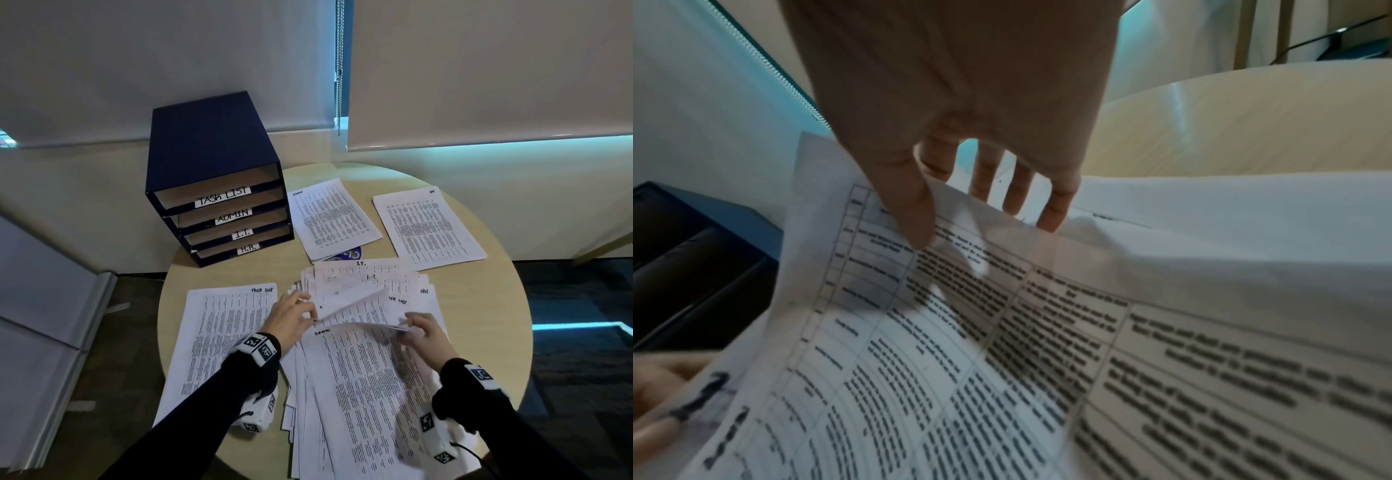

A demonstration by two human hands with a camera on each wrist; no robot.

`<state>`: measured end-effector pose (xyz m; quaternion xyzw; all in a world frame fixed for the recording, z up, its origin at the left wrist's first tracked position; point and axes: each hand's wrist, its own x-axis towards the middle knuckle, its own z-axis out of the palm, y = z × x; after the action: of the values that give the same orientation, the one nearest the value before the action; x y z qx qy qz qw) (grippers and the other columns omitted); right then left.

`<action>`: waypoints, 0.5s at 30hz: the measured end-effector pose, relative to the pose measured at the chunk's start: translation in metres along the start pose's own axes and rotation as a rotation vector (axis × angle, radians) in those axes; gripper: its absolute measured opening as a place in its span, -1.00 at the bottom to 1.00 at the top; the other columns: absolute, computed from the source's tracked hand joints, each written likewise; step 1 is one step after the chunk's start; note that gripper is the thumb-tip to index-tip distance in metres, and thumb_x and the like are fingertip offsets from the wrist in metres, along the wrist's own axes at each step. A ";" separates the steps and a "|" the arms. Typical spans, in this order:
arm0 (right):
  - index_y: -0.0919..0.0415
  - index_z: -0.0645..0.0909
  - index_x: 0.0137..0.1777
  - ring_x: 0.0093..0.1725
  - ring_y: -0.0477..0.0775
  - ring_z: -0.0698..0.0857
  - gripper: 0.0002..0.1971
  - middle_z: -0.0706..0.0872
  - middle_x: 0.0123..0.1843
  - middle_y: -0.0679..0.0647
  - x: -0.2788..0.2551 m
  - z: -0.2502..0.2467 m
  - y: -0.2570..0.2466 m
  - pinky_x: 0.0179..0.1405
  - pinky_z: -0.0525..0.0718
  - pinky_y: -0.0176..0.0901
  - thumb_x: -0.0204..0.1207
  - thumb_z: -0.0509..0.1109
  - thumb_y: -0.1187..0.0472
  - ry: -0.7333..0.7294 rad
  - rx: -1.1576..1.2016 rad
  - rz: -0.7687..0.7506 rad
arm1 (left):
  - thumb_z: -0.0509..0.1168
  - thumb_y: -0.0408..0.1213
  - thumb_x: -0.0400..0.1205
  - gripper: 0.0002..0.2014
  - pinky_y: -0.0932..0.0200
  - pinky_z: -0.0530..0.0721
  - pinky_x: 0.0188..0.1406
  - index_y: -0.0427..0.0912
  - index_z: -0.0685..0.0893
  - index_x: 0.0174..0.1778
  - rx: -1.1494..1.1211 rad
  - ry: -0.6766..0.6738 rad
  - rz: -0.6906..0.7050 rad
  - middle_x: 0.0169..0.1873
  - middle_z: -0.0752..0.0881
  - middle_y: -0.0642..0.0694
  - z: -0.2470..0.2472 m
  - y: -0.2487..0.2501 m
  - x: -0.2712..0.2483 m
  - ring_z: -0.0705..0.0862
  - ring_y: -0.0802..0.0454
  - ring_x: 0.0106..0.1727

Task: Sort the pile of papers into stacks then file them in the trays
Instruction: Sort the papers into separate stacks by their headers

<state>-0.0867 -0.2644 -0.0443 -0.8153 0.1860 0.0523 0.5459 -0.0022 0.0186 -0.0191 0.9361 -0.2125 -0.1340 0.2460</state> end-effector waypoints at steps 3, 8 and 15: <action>0.36 0.61 -0.30 0.33 -0.02 0.44 -0.76 0.49 0.32 -0.05 0.005 0.001 -0.001 0.36 0.34 -0.02 0.25 0.50 0.15 -0.052 0.034 -0.014 | 0.34 -0.26 0.65 -0.91 0.24 0.61 -0.03 -0.01 0.66 -0.17 -0.248 -0.104 -0.074 -0.06 0.68 0.07 0.000 0.006 -0.005 0.64 0.12 -0.08; 0.21 0.69 -0.25 -0.04 0.10 0.67 -0.96 0.75 -0.15 0.07 0.004 0.004 -0.004 -0.10 0.53 -0.16 0.38 0.49 0.33 -0.081 0.100 0.010 | 0.39 -0.24 0.62 -0.96 0.01 0.66 0.21 -0.02 0.73 -0.13 -0.394 -0.213 -0.142 -0.04 0.75 0.00 0.003 0.005 -0.002 0.72 0.03 0.03; 0.27 0.69 -0.31 -0.22 0.03 0.72 -0.84 0.81 -0.29 0.08 -0.013 -0.006 0.011 -0.07 0.64 -0.12 0.35 0.49 0.53 -0.172 0.104 0.053 | 0.07 -0.33 0.77 -0.67 0.28 0.39 0.39 -0.11 0.50 0.44 -0.097 -0.119 -0.094 0.36 0.51 0.03 0.011 0.006 0.007 0.50 0.12 0.37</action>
<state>-0.1037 -0.2699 -0.0477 -0.7731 0.1624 0.1268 0.5999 -0.0021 0.0057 -0.0264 0.9224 -0.1759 -0.2107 0.2716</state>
